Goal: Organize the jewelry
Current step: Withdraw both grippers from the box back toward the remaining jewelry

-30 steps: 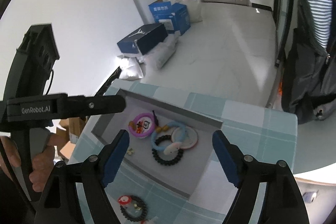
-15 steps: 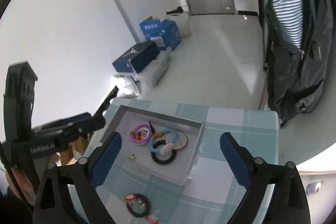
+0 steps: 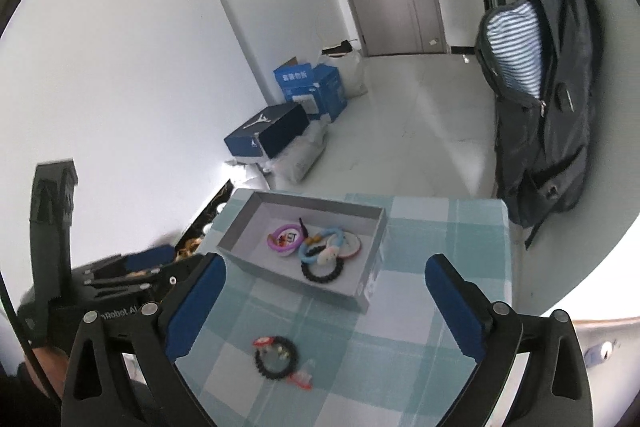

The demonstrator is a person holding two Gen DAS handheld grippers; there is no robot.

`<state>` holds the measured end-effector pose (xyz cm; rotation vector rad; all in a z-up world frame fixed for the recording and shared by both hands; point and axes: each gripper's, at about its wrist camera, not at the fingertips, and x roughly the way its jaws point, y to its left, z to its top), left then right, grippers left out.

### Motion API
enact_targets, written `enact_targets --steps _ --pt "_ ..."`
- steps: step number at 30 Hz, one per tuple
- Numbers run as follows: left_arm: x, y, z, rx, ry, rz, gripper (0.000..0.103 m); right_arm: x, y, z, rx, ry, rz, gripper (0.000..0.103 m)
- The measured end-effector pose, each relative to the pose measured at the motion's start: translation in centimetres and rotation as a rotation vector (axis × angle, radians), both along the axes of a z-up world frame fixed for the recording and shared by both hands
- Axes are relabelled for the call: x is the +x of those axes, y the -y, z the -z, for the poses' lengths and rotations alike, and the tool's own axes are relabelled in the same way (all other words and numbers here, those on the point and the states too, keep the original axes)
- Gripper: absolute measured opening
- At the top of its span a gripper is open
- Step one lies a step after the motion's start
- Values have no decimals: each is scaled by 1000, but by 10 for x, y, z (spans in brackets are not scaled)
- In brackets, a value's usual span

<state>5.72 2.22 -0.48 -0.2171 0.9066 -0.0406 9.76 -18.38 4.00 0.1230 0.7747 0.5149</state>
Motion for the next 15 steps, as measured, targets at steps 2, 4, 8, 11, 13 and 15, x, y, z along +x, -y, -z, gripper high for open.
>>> enact_targets --steps 2,4,8,11,13,15 --pt "-7 3 3 2 -4 2 73 -9 3 3 -1 -2 9 101" --pt "-13 6 7 7 -3 12 73 -18 5 7 -11 -7 13 101" --pt "-21 14 11 53 -6 48 73 -32 5 17 -42 -18 4 101" --pt "-26 13 14 53 -11 59 74 -40 2 26 -69 -35 -16 101" --pt "-31 12 17 63 -10 60 74 -45 -2 30 -93 -29 -35 101" --pt "-36 11 23 58 -23 68 74 -50 -6 35 -111 -28 -48 100"
